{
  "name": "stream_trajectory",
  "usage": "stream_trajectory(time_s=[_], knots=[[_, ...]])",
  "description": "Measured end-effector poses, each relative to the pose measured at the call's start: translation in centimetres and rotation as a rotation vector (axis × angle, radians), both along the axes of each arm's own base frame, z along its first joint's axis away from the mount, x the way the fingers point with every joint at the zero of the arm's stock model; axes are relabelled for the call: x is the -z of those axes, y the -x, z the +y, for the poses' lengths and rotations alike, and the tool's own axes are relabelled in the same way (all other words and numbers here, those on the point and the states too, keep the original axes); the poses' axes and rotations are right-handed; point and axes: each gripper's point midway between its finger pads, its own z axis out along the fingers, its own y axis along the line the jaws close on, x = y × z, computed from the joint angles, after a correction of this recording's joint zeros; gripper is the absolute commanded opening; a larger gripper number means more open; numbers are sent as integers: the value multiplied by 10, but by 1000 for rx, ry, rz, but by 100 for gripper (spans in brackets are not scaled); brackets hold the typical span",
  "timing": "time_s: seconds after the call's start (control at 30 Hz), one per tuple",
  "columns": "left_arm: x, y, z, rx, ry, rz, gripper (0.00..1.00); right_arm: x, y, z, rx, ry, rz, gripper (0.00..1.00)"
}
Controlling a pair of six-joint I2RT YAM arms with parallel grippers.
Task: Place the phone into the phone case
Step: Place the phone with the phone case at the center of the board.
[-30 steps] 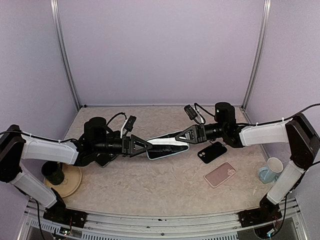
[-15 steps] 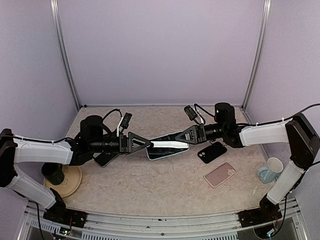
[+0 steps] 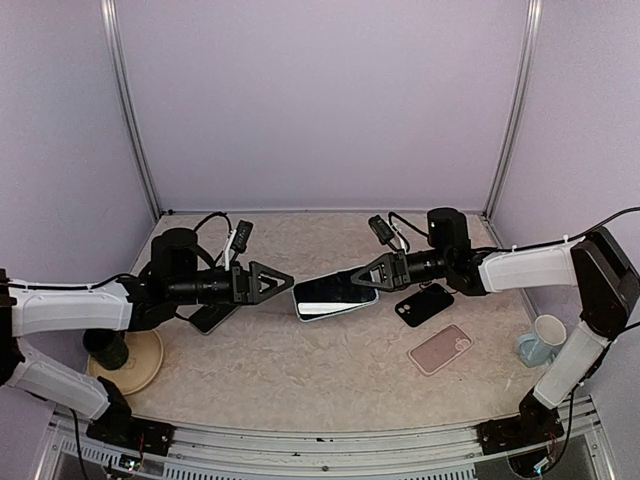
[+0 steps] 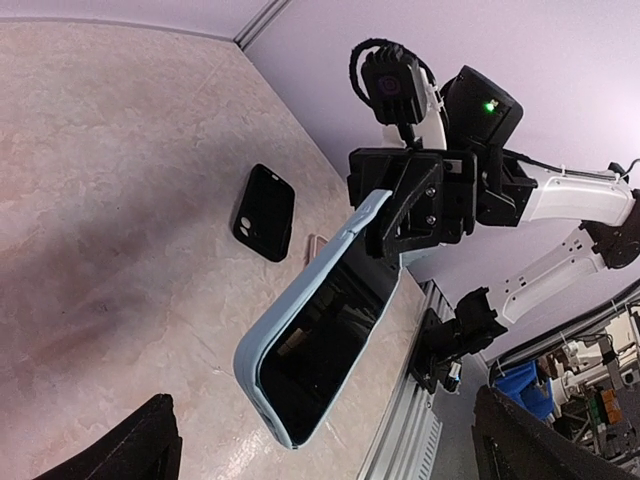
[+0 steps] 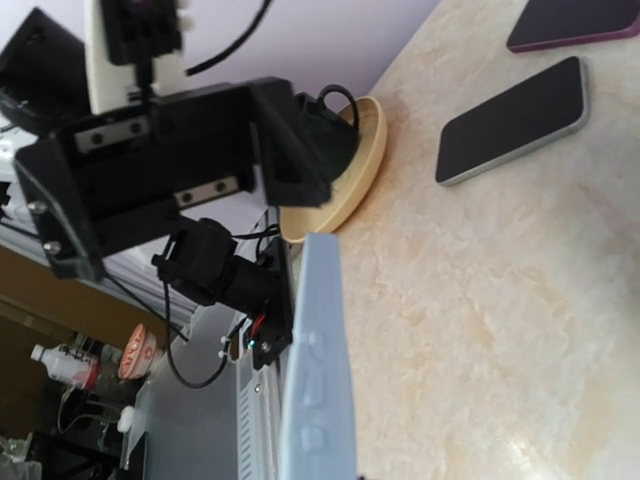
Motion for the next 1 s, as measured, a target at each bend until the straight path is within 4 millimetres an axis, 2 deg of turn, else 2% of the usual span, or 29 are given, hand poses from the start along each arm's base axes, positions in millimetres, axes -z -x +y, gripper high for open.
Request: stream_trajectory(time_s=[0.23, 0.4, 0.6, 0.77, 1.0], knots=[[-7, -4, 7, -43, -4, -32, 99, 14, -13, -5, 54, 47, 40, 0], [2, -3, 9, -49, -19, -18, 99, 24, -29, -8, 104, 88, 60, 0], [8, -1, 11, -52, -25, -3, 99, 31, -56, -18, 177, 111, 81, 0], [11, 0, 11, -54, -25, 8, 99, 32, -86, -17, 209, 118, 89, 0], [13, 0, 11, -54, -26, 14, 99, 43, -142, -17, 253, 139, 122, 0]])
